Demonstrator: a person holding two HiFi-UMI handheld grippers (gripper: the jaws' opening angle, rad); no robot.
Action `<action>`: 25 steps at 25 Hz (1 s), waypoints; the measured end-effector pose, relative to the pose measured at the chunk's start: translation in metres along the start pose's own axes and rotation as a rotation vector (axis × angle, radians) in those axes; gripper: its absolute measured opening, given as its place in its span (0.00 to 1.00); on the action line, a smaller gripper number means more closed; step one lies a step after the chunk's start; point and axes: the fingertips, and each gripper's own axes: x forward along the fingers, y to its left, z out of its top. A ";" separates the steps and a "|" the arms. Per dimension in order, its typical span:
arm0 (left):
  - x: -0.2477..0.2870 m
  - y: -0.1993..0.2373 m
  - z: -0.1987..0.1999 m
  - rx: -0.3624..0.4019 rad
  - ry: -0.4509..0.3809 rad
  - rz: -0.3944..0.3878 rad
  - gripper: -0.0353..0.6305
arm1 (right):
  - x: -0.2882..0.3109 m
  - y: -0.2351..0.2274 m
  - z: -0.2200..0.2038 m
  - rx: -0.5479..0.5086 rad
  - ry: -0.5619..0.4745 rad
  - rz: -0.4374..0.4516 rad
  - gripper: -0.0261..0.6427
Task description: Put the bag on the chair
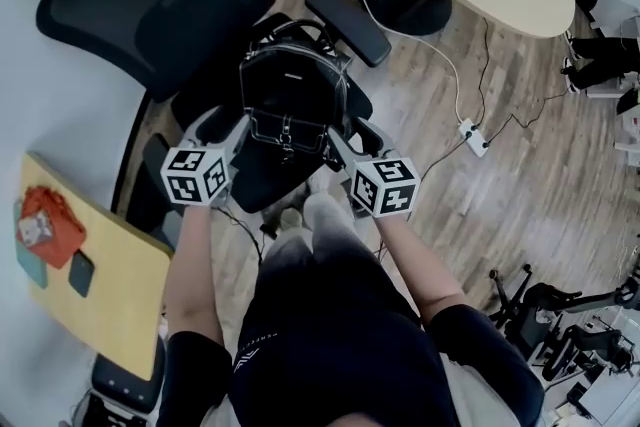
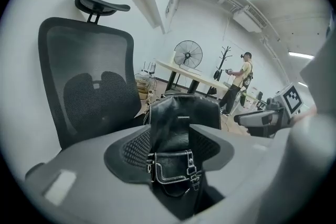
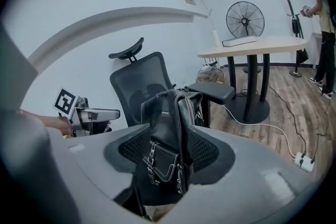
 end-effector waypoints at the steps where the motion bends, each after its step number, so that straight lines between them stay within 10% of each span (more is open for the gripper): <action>1: -0.005 -0.003 0.002 -0.005 -0.010 -0.001 0.40 | -0.004 0.001 0.002 -0.002 -0.006 -0.004 0.36; 10: -0.059 -0.028 0.010 -0.037 -0.104 0.056 0.08 | -0.038 0.022 0.009 -0.013 -0.039 0.002 0.24; 16: -0.077 -0.037 -0.001 -0.058 -0.067 0.067 0.08 | -0.050 0.034 0.017 -0.041 -0.064 -0.025 0.04; 25: -0.098 -0.052 0.002 -0.079 -0.079 0.084 0.08 | -0.063 0.042 0.018 -0.046 -0.036 -0.020 0.04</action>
